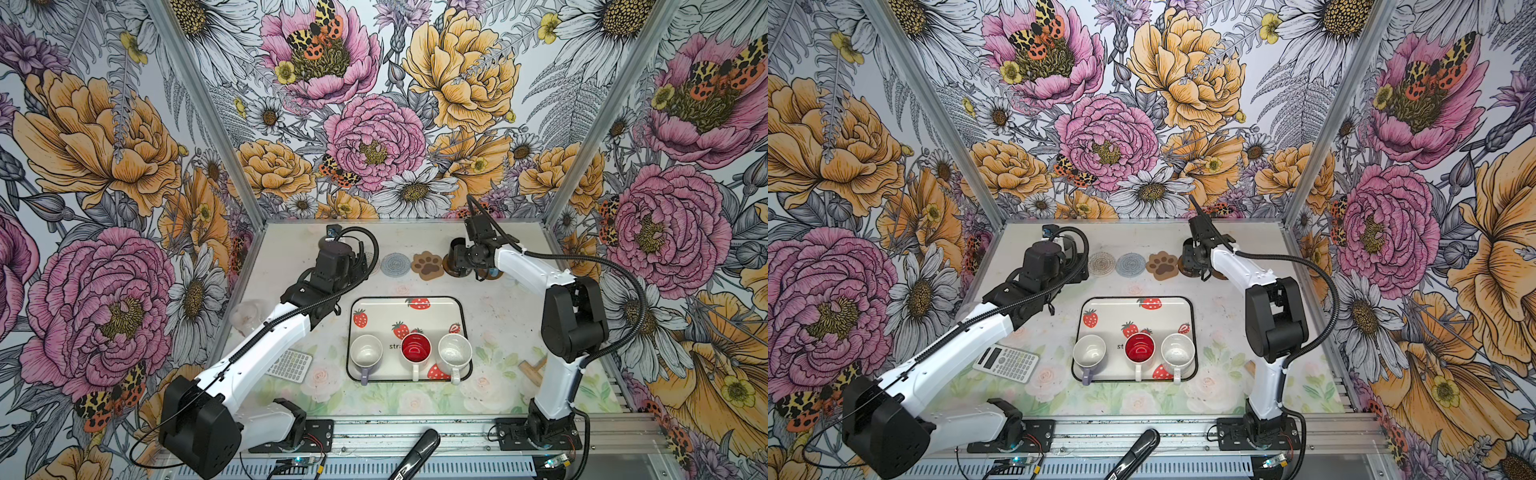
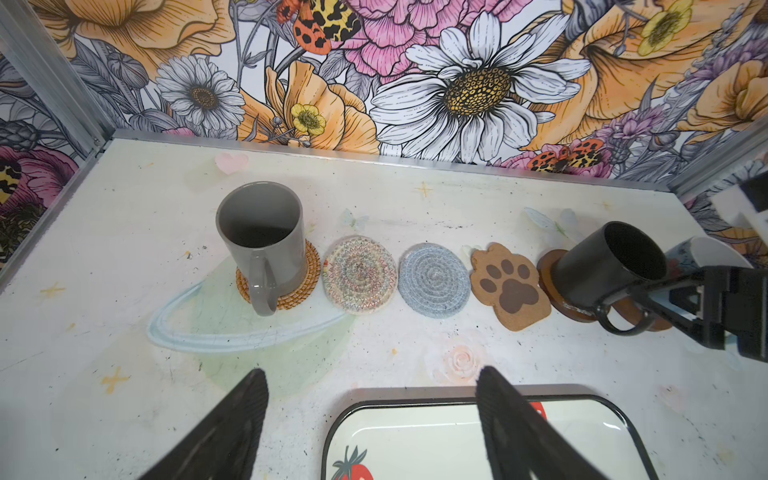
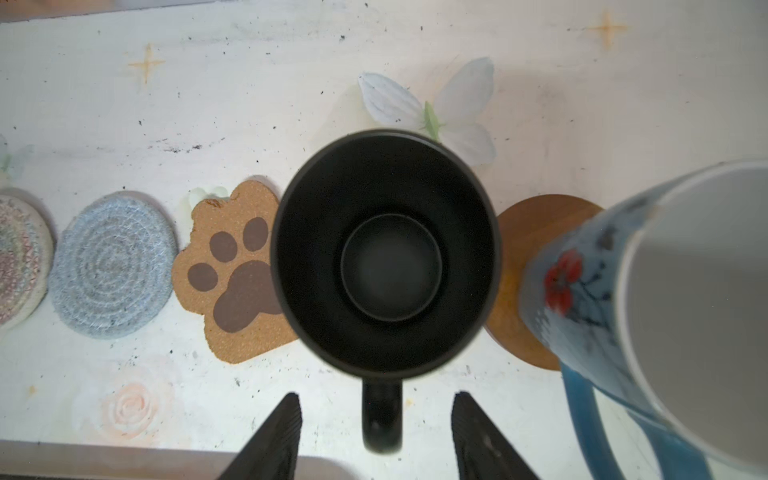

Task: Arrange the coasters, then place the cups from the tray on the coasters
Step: 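Set black mug on wooden coaster beside blue mug and open right gripper, then lower the left gripper onto the white mug on the tray and grasp it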

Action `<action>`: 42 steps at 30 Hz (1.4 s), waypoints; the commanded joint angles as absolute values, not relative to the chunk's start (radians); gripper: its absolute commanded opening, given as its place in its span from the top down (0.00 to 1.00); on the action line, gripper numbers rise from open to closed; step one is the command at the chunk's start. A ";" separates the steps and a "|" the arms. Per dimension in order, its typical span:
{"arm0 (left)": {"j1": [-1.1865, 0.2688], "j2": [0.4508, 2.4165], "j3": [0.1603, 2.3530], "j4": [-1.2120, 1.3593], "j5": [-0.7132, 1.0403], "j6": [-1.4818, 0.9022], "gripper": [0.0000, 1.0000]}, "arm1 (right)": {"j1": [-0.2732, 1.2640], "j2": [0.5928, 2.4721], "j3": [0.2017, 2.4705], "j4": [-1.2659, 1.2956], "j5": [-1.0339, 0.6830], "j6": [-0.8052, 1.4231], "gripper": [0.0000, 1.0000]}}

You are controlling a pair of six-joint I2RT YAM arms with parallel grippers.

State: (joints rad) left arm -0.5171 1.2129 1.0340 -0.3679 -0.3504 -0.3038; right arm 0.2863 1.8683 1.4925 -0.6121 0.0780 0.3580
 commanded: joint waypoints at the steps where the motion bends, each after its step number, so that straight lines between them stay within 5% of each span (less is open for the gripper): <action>1: -0.558 1.154 1.022 -0.430 -0.403 -0.299 0.20 | 0.339 1.771 1.460 -0.595 0.155 0.377 0.39; 11: -0.640 1.063 1.013 -0.680 -0.422 -0.351 0.23 | 0.460 1.724 1.445 -0.593 0.218 0.387 0.39; 23: -0.711 0.972 0.943 -0.886 -0.244 -0.480 0.29 | 0.483 1.746 1.442 -0.581 0.184 0.402 0.38; 42: -1.111 0.886 0.725 -0.943 -0.121 -0.796 0.34 | 0.488 1.767 1.413 -0.542 0.142 0.423 0.38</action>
State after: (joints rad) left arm -1.0691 0.8978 0.7376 -0.9405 -0.1287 -0.7128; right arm 0.4812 1.7561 1.4265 -0.5766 0.1528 0.4038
